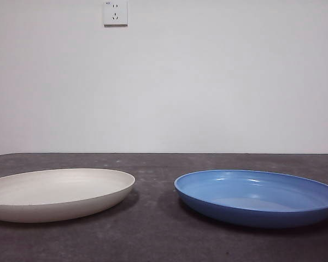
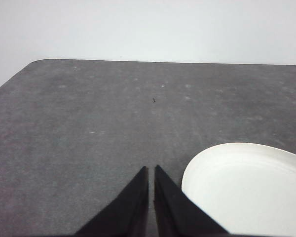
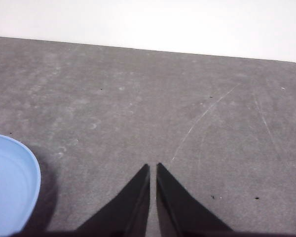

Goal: Pick up the white plate, put it on the blue plate, put it on desk

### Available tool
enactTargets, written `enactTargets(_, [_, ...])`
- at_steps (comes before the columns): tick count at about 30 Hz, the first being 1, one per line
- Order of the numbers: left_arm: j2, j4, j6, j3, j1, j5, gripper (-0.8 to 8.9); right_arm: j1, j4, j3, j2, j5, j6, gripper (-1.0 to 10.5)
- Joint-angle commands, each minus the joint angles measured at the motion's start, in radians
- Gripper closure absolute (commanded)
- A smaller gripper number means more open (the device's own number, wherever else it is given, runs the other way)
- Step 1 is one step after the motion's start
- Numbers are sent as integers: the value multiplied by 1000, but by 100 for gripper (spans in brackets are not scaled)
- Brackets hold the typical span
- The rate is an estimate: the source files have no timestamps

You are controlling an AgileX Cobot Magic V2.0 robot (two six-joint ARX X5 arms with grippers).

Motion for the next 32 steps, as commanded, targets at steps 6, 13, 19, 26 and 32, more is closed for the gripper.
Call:
enactTargets(6, [0, 11, -83, -20, 2, 7, 798, 3, 12, -8, -2, -19, 156, 929])
enactTargets(13, [18, 12, -181, 47, -12, 8, 797, 5, 9, 11, -1, -124, 345, 935])
enactTargets(19, [119, 23, -235, 139, -67, 10, 797, 30, 2, 87, 15, -130, 431, 936])
enactTargets(26, [284, 43, -247, 343, -151, 23, 797, 59, -120, 293, 163, -144, 462, 936])
enactTargets(32, [433, -32, -199, 570, -187, 76, 797, 64, -228, 496, 321, -246, 434, 936])
